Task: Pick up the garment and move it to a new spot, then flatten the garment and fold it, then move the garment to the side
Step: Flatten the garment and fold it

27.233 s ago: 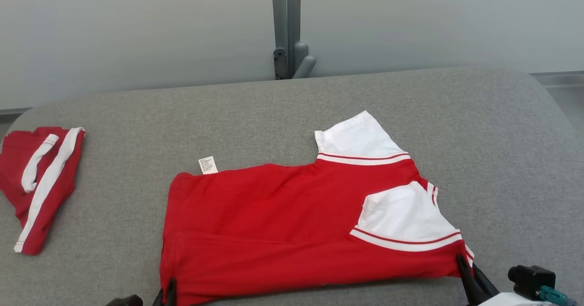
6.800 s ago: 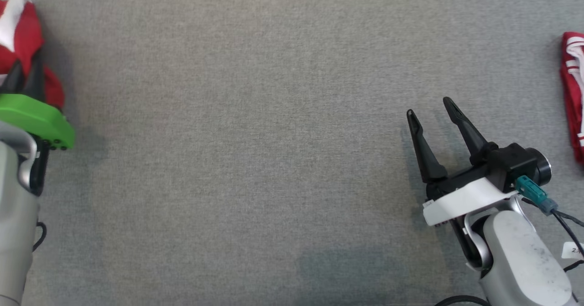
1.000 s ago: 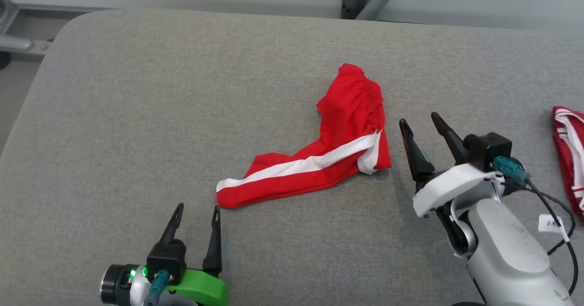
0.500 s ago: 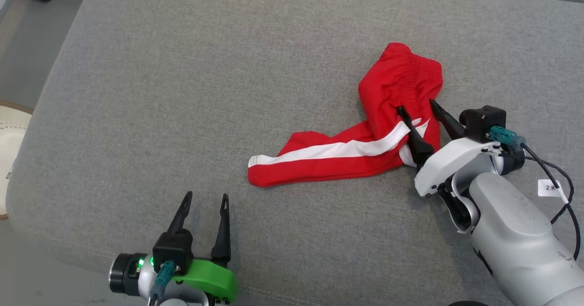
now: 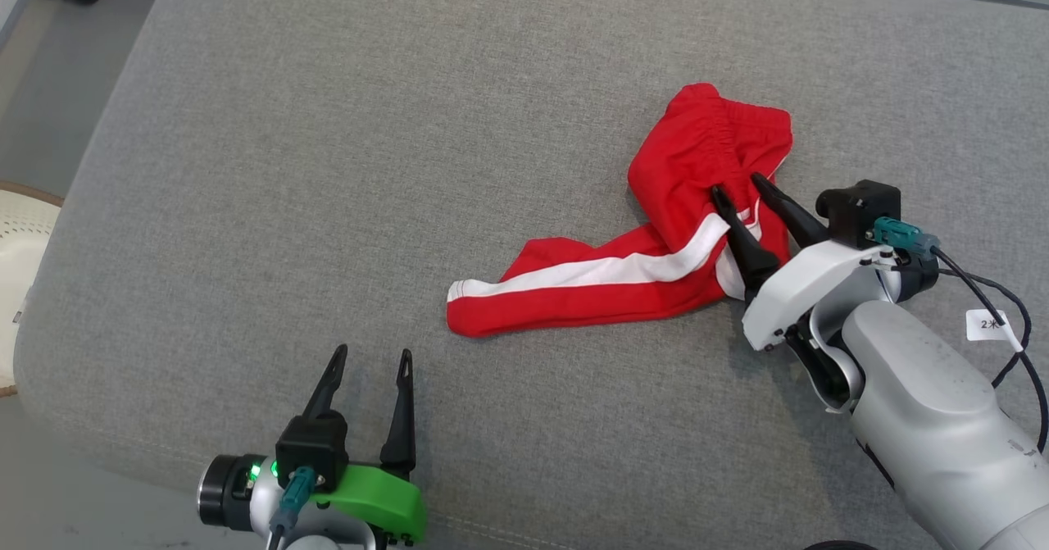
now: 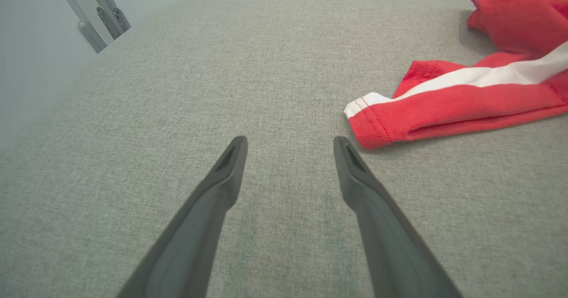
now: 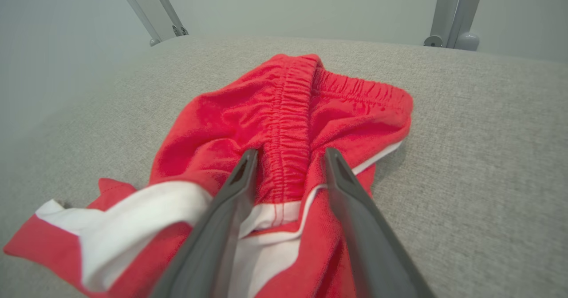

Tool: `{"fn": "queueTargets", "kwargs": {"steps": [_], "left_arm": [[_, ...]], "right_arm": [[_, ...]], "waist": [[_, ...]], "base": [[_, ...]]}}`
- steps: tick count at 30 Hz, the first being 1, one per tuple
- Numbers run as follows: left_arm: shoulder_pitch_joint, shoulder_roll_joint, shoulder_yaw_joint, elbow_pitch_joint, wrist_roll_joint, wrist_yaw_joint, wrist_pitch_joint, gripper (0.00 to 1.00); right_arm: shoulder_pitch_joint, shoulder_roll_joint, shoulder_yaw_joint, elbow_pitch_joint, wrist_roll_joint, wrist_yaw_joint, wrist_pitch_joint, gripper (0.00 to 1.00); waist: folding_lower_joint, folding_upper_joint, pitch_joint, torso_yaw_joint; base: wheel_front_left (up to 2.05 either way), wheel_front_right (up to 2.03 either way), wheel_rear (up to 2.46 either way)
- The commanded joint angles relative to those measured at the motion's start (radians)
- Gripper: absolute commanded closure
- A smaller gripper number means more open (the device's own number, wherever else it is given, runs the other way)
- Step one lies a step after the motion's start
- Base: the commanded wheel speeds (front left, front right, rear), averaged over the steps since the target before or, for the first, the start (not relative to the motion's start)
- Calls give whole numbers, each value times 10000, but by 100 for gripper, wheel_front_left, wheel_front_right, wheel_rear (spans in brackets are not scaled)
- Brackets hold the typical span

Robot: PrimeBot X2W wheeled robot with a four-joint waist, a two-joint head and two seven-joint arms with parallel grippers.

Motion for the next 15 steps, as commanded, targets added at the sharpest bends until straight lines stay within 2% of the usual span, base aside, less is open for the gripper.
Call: {"fn": "queueTargets", "kwargs": {"steps": [1, 15], "left_arm": [[109, 15, 20, 10, -62, -32, 1, 0], [178, 15, 72, 138, -238, -24, 1, 0]], "right_arm": [[158, -27, 37, -42, -19, -13, -13, 16], [383, 24, 444, -242, -207, -13, -13, 6]], "waist": [[-1, 0, -28, -9], [-1, 0, -85, -31]], "base": [[0, 0, 0], [0, 0, 0]]}}
